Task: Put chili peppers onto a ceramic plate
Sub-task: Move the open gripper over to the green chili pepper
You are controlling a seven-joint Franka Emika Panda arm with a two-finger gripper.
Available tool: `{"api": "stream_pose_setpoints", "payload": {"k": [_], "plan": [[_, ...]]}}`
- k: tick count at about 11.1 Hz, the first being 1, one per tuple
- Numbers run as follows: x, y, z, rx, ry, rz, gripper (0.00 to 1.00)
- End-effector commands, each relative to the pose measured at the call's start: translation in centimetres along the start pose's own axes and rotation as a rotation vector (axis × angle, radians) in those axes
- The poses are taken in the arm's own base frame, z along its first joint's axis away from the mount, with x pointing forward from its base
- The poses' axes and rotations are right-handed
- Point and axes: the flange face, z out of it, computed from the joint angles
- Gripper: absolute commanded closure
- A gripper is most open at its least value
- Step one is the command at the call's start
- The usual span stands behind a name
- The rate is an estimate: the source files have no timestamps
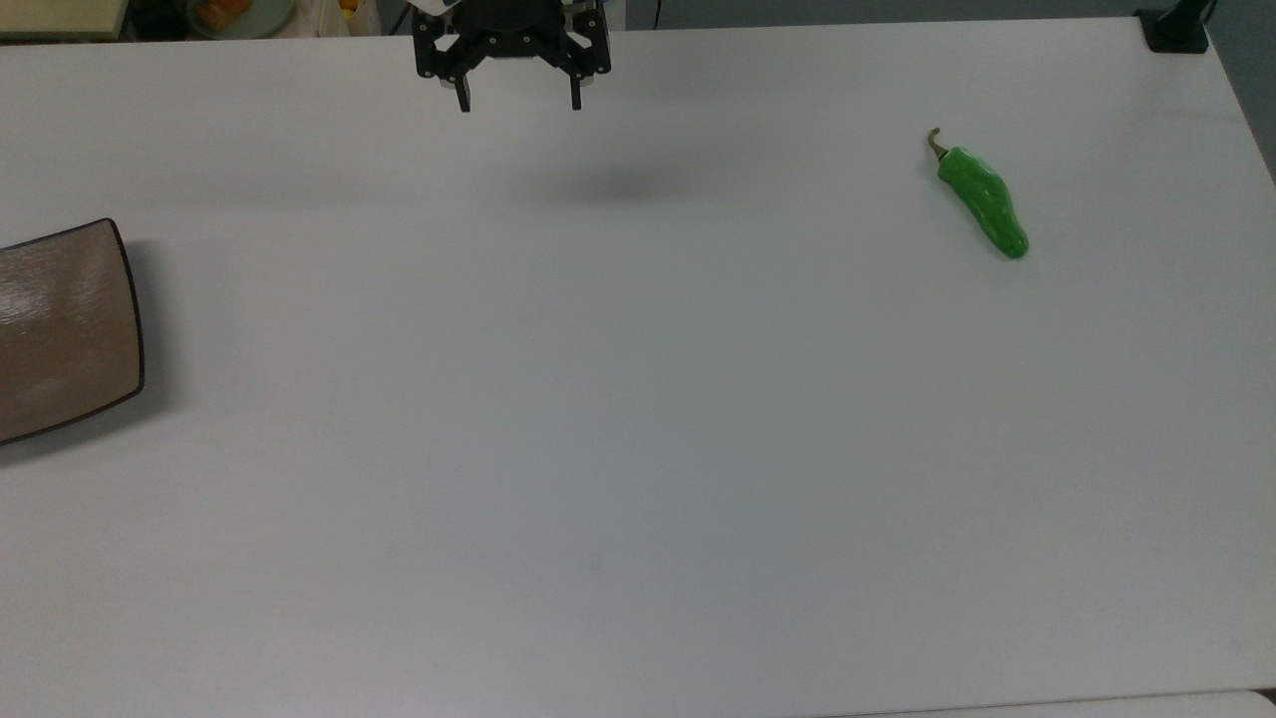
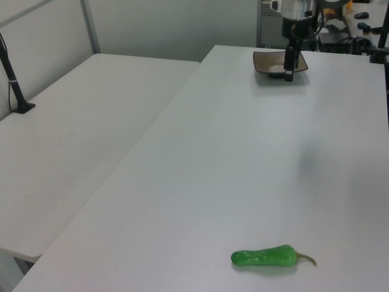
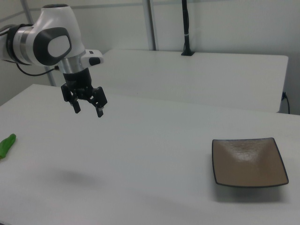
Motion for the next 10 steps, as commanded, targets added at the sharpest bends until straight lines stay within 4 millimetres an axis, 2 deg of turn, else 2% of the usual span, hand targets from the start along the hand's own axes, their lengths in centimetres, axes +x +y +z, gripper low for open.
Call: {"api": "stream_pose_setpoints", "payload": {"k": [1,7,10], "plan": [[0.2,-0.3,1.5,0.003,0.001,-0.020,0.00],[0.4,-0.6,2.0,0.013,-0.008,-0.016,0.00],[0.6,-1.9,2.5,0.027,-0.014,-0.033,0.00]]}}
